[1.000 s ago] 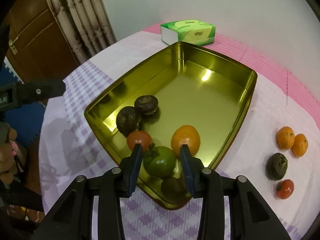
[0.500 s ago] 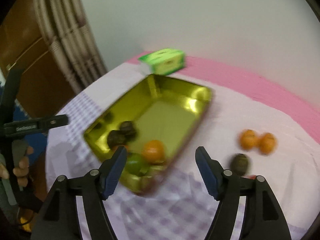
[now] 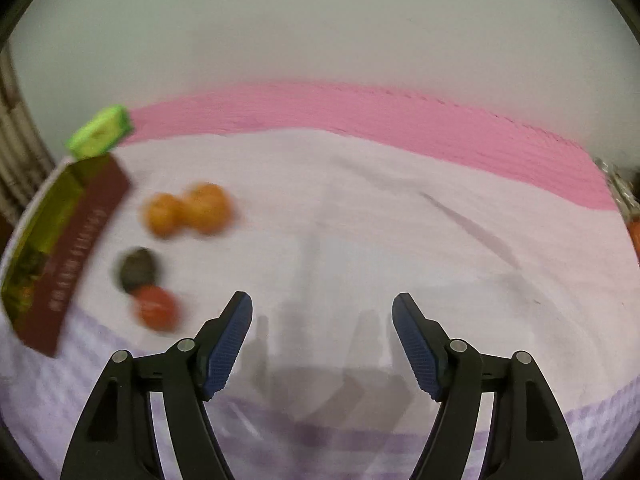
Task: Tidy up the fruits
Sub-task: 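Move the left tool toward the dark brown fruit by the oranges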
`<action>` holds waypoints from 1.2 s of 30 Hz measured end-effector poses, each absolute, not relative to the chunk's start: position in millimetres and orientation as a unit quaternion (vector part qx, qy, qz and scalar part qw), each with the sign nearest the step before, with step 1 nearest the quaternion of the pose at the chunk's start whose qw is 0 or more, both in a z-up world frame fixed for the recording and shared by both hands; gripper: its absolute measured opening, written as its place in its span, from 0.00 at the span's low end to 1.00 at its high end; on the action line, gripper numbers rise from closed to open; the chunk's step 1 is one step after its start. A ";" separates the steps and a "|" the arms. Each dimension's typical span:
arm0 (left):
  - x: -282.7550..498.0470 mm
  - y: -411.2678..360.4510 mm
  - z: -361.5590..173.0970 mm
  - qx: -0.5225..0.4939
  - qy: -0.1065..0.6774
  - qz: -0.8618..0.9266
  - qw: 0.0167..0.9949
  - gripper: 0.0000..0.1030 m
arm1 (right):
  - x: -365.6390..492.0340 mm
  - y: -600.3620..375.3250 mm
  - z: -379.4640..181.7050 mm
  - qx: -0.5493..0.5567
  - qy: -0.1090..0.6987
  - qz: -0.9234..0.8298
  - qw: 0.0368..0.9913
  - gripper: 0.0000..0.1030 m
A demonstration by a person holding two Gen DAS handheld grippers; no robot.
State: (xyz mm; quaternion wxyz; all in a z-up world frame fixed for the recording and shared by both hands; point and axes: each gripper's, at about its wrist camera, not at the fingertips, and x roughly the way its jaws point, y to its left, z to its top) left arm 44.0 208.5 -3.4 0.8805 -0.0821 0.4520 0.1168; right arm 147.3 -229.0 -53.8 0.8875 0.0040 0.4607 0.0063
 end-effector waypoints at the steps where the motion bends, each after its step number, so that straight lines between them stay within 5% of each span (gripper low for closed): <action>1: 44.5 203.8 -4.0 -0.076 0.454 0.110 0.881 0.98 | 148.0 -235.3 -57.8 0.004 0.463 0.004 0.886 0.71; 16: 85.0 83.7 -4.9 -0.018 0.488 -0.007 0.872 0.98 | 158.8 -260.1 -75.8 -0.011 0.458 0.011 0.889 1.00; 36: 142.2 -42.3 -37.7 0.049 0.510 -0.109 0.852 0.97 | 160.0 -268.8 -78.3 -0.023 0.454 0.036 0.890 1.00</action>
